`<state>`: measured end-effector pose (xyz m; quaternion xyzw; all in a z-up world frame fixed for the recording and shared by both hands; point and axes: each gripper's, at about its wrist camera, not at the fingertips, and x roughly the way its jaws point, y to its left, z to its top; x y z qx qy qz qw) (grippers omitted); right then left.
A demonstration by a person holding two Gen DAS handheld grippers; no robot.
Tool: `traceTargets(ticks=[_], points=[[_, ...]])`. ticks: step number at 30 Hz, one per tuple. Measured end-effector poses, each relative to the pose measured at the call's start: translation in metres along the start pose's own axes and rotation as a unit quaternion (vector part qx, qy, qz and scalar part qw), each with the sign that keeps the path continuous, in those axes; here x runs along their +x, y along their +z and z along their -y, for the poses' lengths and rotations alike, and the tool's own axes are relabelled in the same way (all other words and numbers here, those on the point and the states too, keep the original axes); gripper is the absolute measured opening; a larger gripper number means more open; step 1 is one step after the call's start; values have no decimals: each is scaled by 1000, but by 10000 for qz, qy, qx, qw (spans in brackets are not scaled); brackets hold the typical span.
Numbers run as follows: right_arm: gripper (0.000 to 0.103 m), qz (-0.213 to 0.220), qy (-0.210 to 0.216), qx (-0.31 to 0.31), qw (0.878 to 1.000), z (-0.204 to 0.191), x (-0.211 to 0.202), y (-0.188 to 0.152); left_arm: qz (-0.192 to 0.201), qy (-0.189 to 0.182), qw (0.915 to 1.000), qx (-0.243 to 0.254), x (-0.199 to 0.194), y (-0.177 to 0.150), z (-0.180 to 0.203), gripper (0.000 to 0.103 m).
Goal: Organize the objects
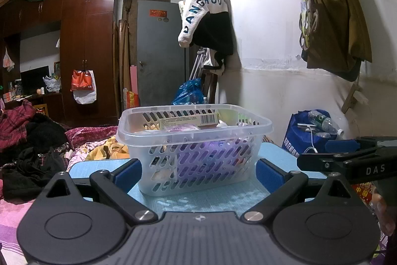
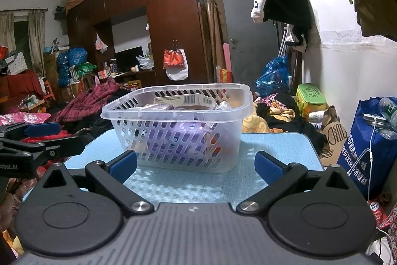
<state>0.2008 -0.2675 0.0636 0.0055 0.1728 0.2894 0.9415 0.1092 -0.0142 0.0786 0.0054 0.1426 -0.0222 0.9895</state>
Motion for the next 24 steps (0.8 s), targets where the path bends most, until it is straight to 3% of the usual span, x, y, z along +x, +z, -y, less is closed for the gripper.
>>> traceTargets(ticks=[24], points=[[103, -24, -7, -20, 10000, 0, 1, 0, -103, -3, 9999, -22, 11, -3, -1, 100]])
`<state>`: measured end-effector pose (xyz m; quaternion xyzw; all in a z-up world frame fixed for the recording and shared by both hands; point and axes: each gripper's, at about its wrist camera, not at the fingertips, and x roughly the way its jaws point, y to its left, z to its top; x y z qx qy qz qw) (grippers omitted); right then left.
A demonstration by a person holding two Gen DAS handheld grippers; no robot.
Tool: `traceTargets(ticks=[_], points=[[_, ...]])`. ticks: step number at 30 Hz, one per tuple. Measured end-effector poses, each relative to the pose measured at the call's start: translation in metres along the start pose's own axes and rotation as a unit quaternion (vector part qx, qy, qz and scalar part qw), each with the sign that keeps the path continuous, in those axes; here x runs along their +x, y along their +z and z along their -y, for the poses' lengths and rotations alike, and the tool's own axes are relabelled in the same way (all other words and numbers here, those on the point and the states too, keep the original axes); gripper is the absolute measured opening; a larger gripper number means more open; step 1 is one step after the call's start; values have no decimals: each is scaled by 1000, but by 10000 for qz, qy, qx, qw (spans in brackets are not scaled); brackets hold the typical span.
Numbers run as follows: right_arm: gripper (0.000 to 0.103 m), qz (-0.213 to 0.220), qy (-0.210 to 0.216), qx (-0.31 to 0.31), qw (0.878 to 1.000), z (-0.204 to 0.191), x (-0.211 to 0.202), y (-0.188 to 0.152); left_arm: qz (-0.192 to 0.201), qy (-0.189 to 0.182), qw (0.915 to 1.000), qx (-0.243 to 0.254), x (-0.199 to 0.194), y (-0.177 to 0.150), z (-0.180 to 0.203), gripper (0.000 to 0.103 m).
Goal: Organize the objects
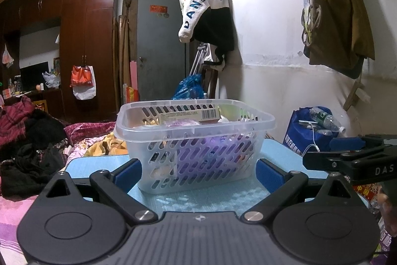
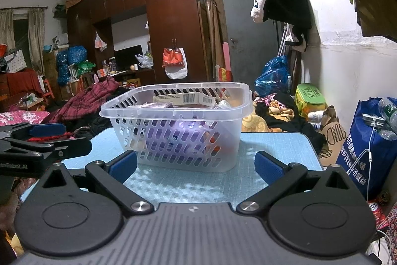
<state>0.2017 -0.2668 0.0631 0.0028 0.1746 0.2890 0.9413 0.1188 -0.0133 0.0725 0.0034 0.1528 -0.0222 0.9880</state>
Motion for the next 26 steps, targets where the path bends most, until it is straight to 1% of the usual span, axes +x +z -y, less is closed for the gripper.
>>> traceTargets(ticks=[17, 26], points=[[103, -25, -9, -19, 10000, -1, 1, -1, -13, -11, 10000, 8, 5, -1, 2, 100], [103, -35, -15, -22, 10000, 0, 2, -2, 68, 41, 9998, 155, 3, -3, 7, 100]])
